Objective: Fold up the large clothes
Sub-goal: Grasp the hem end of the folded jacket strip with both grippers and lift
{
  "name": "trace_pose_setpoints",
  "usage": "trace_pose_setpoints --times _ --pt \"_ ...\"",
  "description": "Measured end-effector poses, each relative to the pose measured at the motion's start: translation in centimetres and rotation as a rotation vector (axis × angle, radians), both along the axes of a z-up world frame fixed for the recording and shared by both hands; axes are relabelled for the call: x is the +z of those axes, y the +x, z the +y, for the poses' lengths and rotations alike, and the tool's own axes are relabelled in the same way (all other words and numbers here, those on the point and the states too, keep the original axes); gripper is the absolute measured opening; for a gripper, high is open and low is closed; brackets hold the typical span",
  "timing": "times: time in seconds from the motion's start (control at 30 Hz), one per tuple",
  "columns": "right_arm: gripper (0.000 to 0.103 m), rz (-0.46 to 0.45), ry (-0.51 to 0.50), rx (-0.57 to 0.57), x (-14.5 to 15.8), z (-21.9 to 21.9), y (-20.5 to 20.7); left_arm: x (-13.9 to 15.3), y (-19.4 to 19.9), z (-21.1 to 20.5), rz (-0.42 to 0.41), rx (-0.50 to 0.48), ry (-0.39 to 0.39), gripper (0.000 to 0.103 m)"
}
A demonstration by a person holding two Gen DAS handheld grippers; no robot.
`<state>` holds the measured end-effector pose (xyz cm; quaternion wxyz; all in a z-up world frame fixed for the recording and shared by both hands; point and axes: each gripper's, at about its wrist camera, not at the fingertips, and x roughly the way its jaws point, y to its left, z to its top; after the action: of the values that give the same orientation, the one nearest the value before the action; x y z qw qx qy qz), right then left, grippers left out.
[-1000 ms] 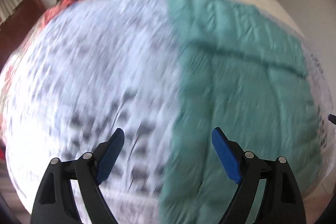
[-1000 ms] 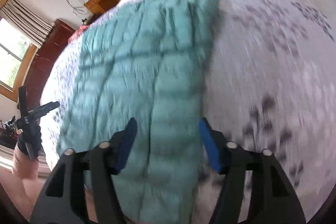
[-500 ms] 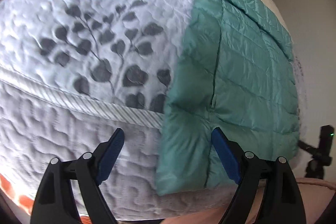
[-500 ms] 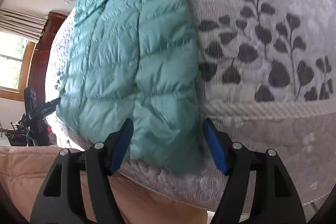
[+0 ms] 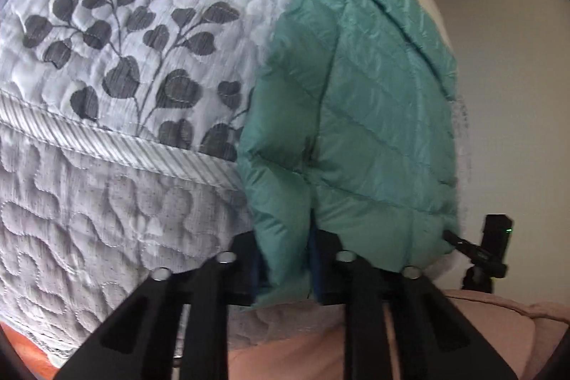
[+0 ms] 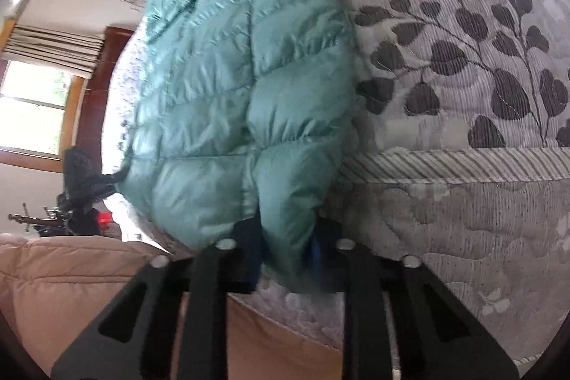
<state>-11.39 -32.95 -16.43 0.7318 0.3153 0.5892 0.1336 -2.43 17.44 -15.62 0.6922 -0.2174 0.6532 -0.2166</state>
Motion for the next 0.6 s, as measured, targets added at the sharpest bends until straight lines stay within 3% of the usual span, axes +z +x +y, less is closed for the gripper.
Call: trace_pose_setpoints --times 0.07,0.13,0.33,0.4,0.6 --pt "0.009 -0.033 0.017 0.000 0.7 -0.1 -0.2 0.9 -0.5 0.3 -0.031 -0.014 -0.017 0.010" --pt "0.009 -0.051 0.016 0.003 1.3 -0.3 -0.5 1.3 -0.9 0.1 -0.050 -0.047 0.017 0.010" --pt "0.008 0.006 0.000 0.009 -0.1 -0.6 -0.6 -0.1 -1.3 0.2 -0.007 -0.042 0.024 0.010" --pt "0.007 -0.017 -0.002 0.005 0.7 -0.8 -0.4 1.3 -1.1 0.0 -0.046 -0.053 0.029 0.009" --pt "0.007 -0.162 0.006 -0.020 5.6 -2.7 0.4 8.2 1.4 0.3 -0.217 -0.043 -0.083 0.009"
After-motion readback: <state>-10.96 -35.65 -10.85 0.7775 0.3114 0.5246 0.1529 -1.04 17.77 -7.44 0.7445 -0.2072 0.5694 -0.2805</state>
